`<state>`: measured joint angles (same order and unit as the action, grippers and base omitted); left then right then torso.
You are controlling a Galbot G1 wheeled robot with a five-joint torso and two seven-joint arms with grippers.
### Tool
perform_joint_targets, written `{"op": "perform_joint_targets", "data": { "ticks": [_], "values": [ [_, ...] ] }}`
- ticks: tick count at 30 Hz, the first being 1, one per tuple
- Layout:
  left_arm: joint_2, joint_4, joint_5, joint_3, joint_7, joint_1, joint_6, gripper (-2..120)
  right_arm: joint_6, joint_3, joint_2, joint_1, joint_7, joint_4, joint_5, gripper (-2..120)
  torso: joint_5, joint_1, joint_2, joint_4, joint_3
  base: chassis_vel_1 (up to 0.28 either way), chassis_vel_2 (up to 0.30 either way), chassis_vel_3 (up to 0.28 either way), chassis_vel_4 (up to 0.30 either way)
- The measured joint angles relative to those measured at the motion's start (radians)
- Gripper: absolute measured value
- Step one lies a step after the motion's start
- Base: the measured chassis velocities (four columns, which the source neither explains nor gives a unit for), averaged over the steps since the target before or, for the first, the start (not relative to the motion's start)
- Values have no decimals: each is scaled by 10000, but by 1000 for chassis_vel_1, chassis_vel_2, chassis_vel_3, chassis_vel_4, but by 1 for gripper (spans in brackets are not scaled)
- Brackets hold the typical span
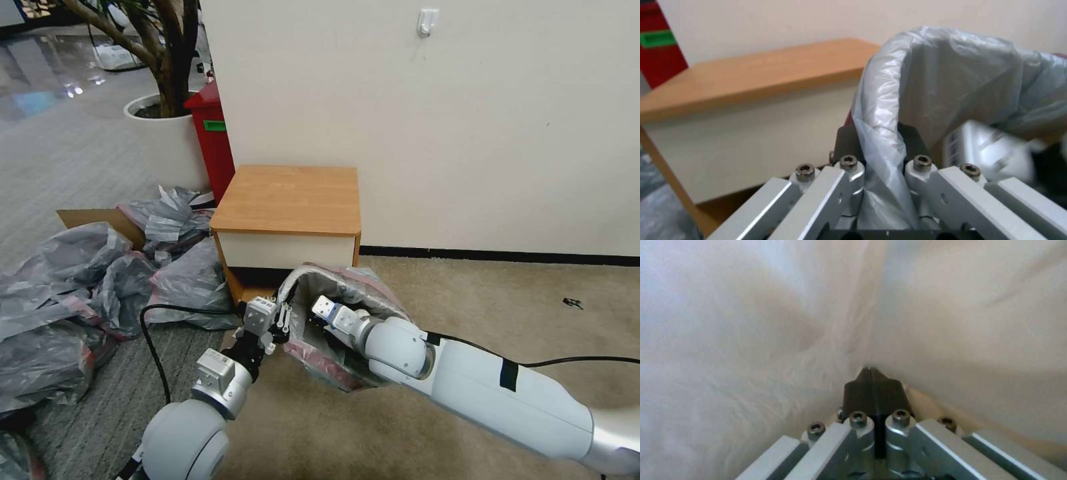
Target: Pick up the garbage bag from the table and place it over the trash can.
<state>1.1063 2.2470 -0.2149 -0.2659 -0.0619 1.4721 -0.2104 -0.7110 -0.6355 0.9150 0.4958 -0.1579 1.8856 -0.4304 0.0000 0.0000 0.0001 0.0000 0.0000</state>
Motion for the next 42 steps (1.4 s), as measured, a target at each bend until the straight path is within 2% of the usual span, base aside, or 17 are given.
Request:
{"op": "perform_joint_targets", "data": {
  "ticks": [5, 17, 26, 29, 30, 31, 32, 35, 36, 37, 39, 42],
  "values": [
    [100, -442, -455, 156, -417, -285, -186, 7, 4, 73, -236, 7, 212, 410, -535, 0, 0, 0, -1, 0, 0, 0, 0, 0, 0],
    [273, -1252, -1215, 566, -942, -830, -451, 7, 20, 585, -472, 265, 698, 702, -739, 0, 1, 0, -1, 0, 0, 0, 0, 0, 0],
    [447, -1766, -2869, 629, -1801, -1009, -770, 7, 38, 1589, -989, 1088, 699, 1875, -1579, 0, 0, 0, -2, 2, 0, 0, 0, 0, 0],
    [523, -1859, -3642, 628, -2222, -1042, -922, 7, 78, 2503, -1142, 1853, 694, 2304, -2001, 0, 0, 0, -1, 0, 0, 0, 0, 0, 0],
    [578, -1915, -4227, 546, -2506, -1028, -1005, 7, 550, 3410, -1253, 2671, 622, 2602, -2048, 0, 3, 0, -1, 1, 0, 0, 0, 0, 0],
    [602, -1932, -4512, 446, -2628, -972, -1053, 7, 1057, 3893, -1366, 3182, 553, 2737, -1870, 0, 1, 0, -1, 1, -1, 0, 0, 0, 0],
    [602, -1932, -4512, 446, -2628, -972, -1053, 7, 1057, 3893, -1366, 3182, 553, 2737, -1870, 0, 1, 0, -1, 1, -1, 0, 0, 0, 0],
    [658, -1933, -5082, 199, -2795, -728, -1195, 7, 2160, 5611, -1410, 5009, 355, 3075, -1084, 0, 3, 0, -1, 0, -1, 0, 0, 0, 0],
    [714, -1895, -5232, 145, -2857, -538, -1239, 7, 2472, 6620, -1167, 6033, 215, 3270, -730, 0, 0, 0, -1, 0, -1, 0, 0, 0, 0],
    [714, -1895, -5232, 145, -2857, -538, -1239, 7, 2472, 6620, -1167, 6033, 215, 3270, -730, 0, 0, 0, -1, 0, -1, 0, 0, 0, 0],
    [847, -1770, -5365, 114, -2920, -168, -1282, 7, 2848, 8002, -588, 7516, 88, 3537, -74, 8, 1, 0, -1, 0, -1, 0, 0, 0, 0],
    [1028, -1448, -5334, 140, -2996, 492, -1384, 7, 3847, 9708, 778, 9848, -95, 3809, 1217, 22, 3, 0, -2, -2, -2, 0, 0, 0, 0]
  ]
}}
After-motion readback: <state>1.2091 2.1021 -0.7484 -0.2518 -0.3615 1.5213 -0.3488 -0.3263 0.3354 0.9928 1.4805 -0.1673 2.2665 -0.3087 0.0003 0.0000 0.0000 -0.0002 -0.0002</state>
